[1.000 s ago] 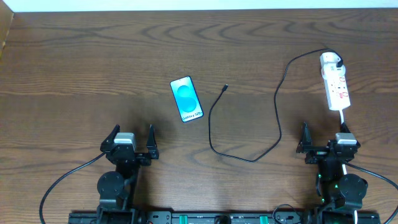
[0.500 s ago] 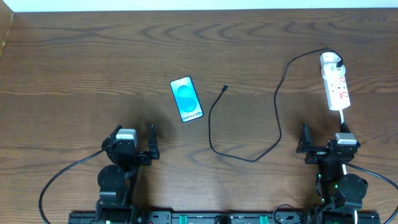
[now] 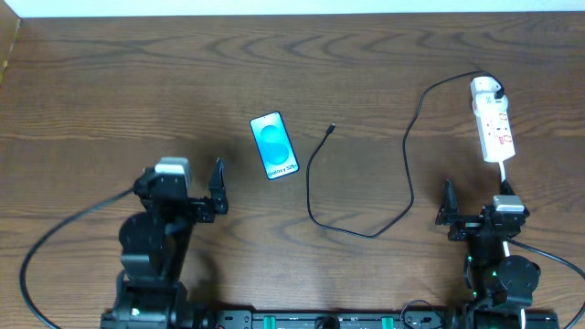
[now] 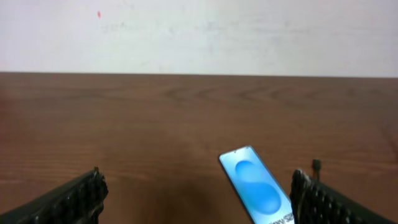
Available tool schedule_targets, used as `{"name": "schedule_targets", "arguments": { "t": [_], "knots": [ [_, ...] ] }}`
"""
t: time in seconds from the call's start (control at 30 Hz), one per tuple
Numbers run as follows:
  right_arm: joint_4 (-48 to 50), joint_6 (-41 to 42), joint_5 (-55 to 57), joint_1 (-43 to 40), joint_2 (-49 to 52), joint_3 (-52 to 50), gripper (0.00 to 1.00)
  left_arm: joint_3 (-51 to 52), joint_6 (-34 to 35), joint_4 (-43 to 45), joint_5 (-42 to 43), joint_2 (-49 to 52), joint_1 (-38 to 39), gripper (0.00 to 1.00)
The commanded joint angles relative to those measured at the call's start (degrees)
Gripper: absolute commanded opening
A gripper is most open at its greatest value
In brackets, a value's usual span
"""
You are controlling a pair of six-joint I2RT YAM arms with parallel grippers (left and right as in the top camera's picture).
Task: Plug charger to phone and switch on socket
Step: 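Reach the left gripper forward over the phone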
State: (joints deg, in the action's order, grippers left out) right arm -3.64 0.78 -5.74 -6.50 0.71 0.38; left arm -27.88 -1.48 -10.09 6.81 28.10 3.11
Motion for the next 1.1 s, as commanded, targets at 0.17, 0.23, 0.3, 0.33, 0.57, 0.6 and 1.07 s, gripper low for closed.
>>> {"name": "schedule_targets", "arguments": {
  "t": [0.17,0.23,0.3,0.33,0.57,0.6,1.07],
  "knots": [
    [-0.22,-0.63,0.04,0.59,-0.22,-0.07,0.99,-16.04,0.52,-5.31,7.23,11.69,-0.13,0.96],
    [-0.22,-0.66,0.04,0.59,-0.22,-0.07,0.99,-19.56,1.77,-6.78,7.41,15.43,-0.13,0.96],
    [-0.22,-0.63,0.04,0.59,-0.22,-0.07,0.99,-22.80,2.45,-8.09,8.15,19.34,-0.13,0.96],
    [-0.22,-0.66,0.04,0.59,-0.22,-0.07,0.99,-23.93,2.64,-8.66,8.68,20.68,-0.13,0.96],
    [-0.22,-0.63,0.04,0.59,-0.22,-0.07,0.99,-36.68,5.60,-16.98,10.82,34.56,-0.13,0.96],
    [-0.22,-0.66,0.04,0.59,-0.22,-0.07,0.99,-38.05,5.97,-18.21,10.82,36.02,-0.13,0.96],
    [-0.22,-0.66,0.04,0.59,-0.22,-0.07,0.99,-55.67,8.04,-29.81,13.14,61.66,3.74,0.96]
  ]
}}
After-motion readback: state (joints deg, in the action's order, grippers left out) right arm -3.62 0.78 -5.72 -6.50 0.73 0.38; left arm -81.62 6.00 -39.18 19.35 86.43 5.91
